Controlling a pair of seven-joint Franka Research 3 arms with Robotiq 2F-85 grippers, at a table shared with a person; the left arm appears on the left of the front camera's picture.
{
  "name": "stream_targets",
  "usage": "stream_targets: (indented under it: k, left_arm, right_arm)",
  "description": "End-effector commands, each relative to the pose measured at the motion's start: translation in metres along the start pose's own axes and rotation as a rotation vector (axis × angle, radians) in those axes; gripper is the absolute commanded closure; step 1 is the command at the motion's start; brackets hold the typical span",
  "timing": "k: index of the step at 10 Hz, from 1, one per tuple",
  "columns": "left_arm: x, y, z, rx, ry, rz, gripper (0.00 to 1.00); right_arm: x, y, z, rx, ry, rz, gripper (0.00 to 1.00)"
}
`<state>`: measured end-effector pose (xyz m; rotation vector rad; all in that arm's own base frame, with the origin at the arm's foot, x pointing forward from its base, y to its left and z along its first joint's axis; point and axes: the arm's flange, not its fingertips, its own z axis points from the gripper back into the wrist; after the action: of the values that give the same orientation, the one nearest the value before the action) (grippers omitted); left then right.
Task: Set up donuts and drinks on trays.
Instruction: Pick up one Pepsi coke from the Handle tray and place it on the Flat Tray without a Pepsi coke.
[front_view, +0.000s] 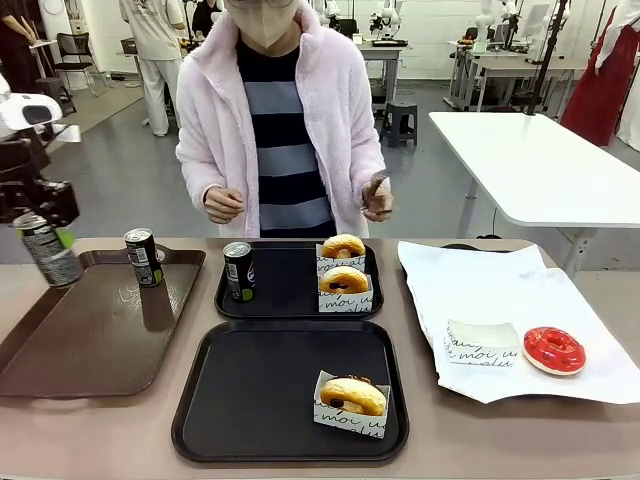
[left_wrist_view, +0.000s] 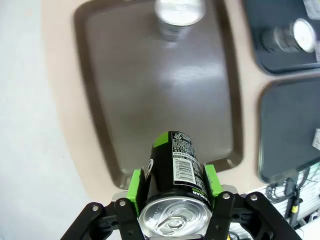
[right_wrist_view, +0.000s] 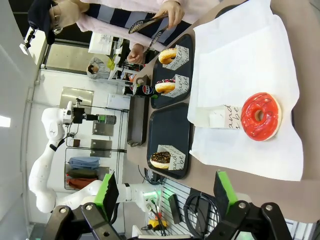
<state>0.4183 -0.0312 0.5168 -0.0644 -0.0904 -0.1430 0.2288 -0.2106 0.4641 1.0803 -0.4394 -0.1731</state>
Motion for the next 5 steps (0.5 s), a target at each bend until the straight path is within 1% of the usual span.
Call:
stream_targets:
  k: [1,3,5]
  left_arm:
    - [-0.023,-0.07,-0.005,-0.046,-0.044,-0.154,0.42]
    - [-0.029,-0.126,-0.026,-0.043,-0.012,-0.263,0.42]
    - [-0.023,-0.176,-0.049,-0.018,0.031,-0.331,0.42]
  right_arm:
    - [0.002,0.0,-0.001,0.02,-0.006,0.008,0.0]
    - [0.002,0.0,-0.001,0.02,-0.006,0.008,0.0]
    - [0.002,0.0,-0.001,0.02,-0.006,0.008,0.0]
